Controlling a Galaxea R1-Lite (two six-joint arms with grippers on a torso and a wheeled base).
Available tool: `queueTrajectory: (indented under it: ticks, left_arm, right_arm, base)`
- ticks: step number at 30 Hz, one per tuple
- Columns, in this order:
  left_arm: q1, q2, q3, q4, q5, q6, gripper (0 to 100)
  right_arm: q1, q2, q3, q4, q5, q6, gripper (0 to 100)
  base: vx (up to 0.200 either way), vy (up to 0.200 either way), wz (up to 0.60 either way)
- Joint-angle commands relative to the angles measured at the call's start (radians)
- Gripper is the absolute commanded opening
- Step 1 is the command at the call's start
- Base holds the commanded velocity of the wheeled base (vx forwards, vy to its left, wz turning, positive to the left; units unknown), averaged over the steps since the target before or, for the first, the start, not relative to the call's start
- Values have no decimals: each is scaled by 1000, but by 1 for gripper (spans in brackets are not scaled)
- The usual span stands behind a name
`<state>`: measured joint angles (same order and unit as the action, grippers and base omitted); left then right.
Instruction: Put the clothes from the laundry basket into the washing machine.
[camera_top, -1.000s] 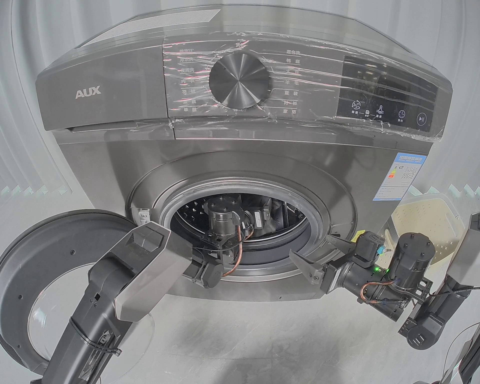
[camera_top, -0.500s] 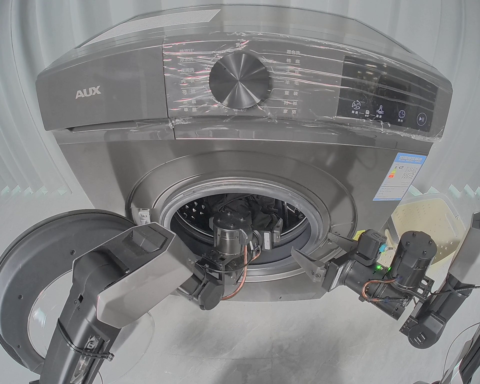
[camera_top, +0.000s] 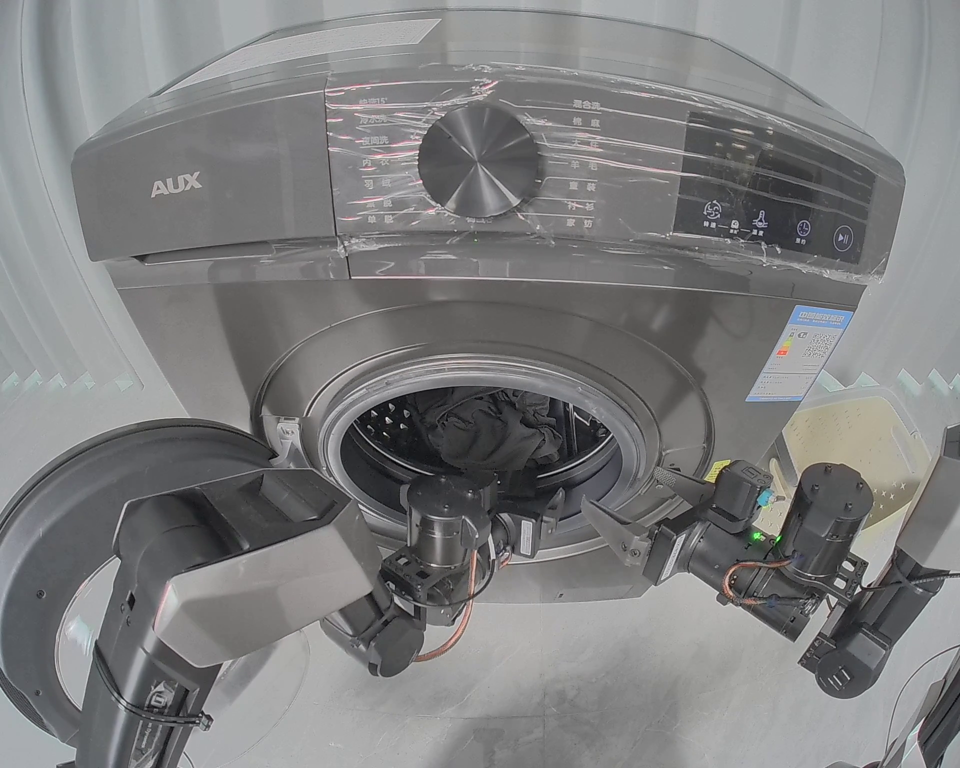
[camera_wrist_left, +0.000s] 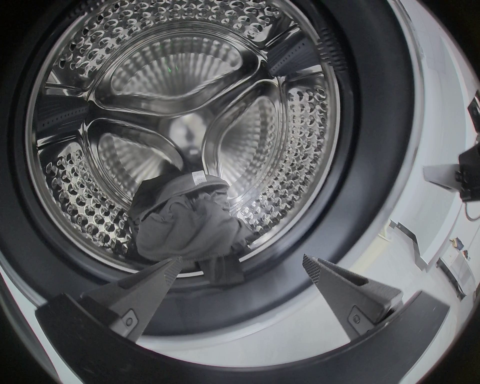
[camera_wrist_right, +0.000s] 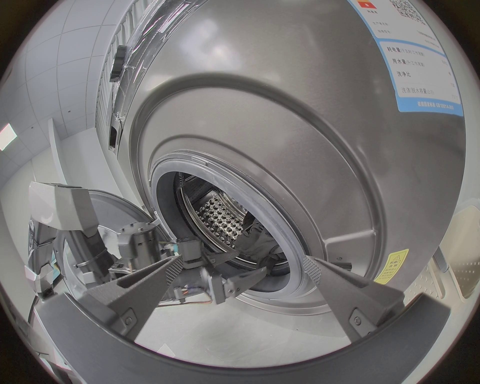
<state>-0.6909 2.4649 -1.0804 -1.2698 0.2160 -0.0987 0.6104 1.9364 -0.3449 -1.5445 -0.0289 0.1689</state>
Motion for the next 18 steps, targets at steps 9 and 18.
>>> queueTrajectory:
  ticks: [9,18]
  left_arm:
    - [-199,-366,516,-131,0,-13,100]
    - [-202,-788,726,33,0,-76,100]
  right_arm:
    - [0,-4,15,-2,-5,-2,100]
    - [-34,-50,90,0,-6,-29,100]
  base:
    - [0,0,0]
    - [0,0,0]
